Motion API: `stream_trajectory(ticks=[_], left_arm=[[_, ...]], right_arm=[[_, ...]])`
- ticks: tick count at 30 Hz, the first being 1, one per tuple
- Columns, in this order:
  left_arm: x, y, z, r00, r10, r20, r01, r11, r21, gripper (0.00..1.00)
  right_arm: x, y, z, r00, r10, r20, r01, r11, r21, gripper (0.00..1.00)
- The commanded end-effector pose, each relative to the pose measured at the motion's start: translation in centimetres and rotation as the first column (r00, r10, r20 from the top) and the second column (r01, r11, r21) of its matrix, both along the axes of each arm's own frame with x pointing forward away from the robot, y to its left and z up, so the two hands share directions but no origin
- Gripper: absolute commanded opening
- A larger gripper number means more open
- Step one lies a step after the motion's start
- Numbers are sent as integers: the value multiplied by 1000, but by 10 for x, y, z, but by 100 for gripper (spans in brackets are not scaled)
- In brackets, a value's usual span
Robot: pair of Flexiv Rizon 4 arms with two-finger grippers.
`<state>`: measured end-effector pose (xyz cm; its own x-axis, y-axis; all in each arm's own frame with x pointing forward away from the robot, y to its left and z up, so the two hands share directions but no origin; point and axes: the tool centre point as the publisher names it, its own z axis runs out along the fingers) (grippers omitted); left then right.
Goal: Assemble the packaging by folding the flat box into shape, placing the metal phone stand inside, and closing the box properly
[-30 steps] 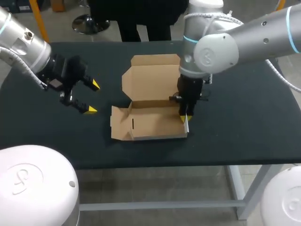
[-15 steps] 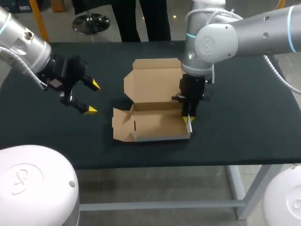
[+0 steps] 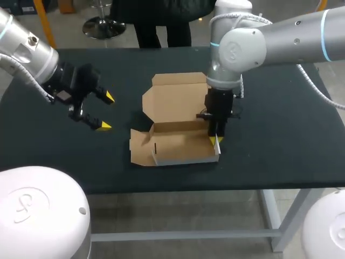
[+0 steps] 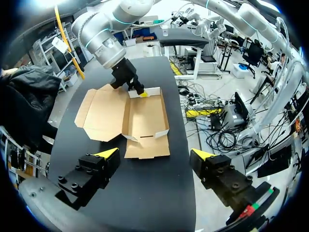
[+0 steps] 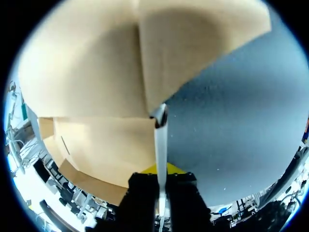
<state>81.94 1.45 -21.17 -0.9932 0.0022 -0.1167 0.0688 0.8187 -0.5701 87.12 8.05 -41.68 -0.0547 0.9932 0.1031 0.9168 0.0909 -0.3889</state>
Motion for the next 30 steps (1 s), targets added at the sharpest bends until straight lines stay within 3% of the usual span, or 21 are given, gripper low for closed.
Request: stream_trajectory(ticks=[1, 6, 14, 30], left_arm=[[0, 0, 1, 1000, 0, -2, 0, 1000, 5, 100], [0, 0, 1, 1000, 0, -2, 0, 1000, 5, 100], [0, 0, 1, 1000, 0, -2, 0, 1000, 5, 100], [0, 0, 1, 1000, 0, -2, 0, 1000, 5, 100]], right_arm=[[4, 4, -4, 1000, -5, -9, 4, 1000, -19, 6], [3, 3, -4, 999, -28, 24, 29, 998, -49, 16], [4, 1, -7, 996, -61, 65, 66, 995, -78, 22], [4, 0, -7, 960, -126, 251, 146, 987, -62, 2]])
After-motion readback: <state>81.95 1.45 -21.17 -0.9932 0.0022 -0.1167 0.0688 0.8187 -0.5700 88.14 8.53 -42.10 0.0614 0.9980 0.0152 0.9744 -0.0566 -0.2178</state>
